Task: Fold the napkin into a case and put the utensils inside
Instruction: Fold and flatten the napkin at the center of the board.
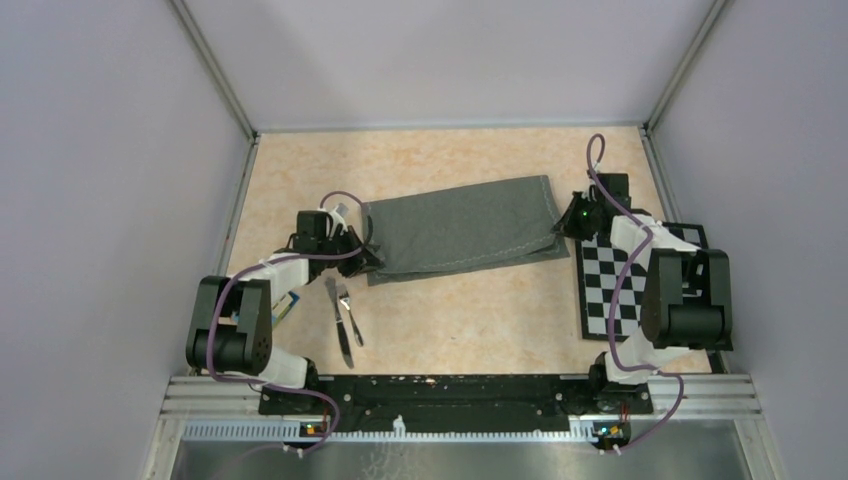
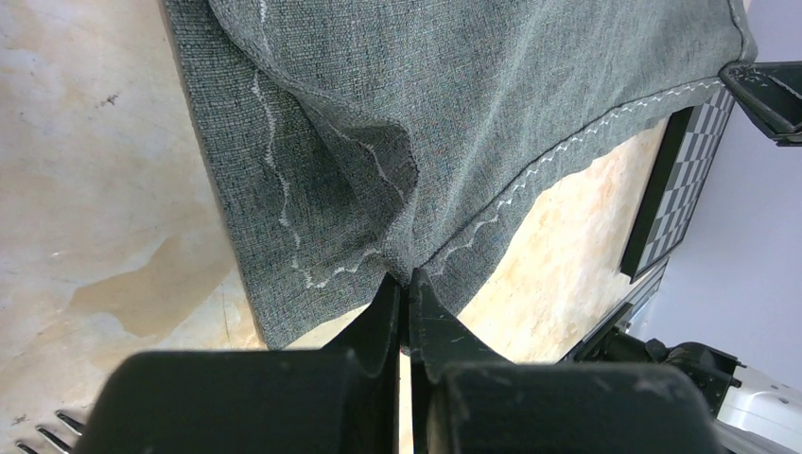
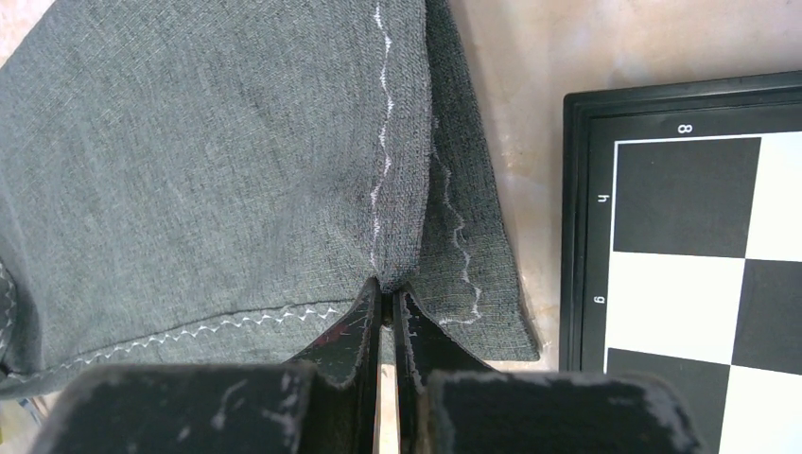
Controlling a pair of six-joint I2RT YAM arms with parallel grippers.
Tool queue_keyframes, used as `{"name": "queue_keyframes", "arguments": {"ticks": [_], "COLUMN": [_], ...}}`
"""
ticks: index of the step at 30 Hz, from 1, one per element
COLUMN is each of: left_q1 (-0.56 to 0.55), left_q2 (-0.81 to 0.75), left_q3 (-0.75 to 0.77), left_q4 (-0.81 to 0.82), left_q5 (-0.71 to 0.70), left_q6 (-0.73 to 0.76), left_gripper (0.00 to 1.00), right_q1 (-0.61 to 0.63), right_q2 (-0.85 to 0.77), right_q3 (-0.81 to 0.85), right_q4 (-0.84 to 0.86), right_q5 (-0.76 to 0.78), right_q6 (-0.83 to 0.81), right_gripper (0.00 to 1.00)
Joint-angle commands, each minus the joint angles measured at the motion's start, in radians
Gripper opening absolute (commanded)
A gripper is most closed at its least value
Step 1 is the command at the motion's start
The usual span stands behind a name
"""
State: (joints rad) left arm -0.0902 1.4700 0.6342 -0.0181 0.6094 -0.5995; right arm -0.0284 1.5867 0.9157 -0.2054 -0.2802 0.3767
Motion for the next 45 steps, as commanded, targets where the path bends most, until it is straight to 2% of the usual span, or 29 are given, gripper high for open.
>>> {"name": "queue_keyframes", "arguments": {"ticks": [1,15,30,45], "left_q1": [-0.009,-0.009,-0.009,-0.01], "left_q2": [-0.035,-0.037,0.011,0.046], "left_q3": [-0.005,0.009,-0.021,-0.019], "left_q4": [0.026,-0.031,0.002,-0.013], "left_q5": [-0.013,-0.043,-0.028,-0.053], "left_q6": [0.025,0.064,0.061,0.069], "left_gripper": [0.0,0.0,0.0,0.01], "right_q1": [-0.001,-0.002,-0.002,-0.002], "right_q2": [-0.047,-0.086,-0.074,-0.028], "right_q3": [-0.008,-0.033,-0.09,-0.078], "right_q4": [0.011,0.003,0.011,0.022], "right_q5": [0.031,0.045,0.056,0.085], "right_q6": [-0.017,-0.019,-0.015,-0.016], "right_gripper": [0.0,0.0,0.0,0.0]}}
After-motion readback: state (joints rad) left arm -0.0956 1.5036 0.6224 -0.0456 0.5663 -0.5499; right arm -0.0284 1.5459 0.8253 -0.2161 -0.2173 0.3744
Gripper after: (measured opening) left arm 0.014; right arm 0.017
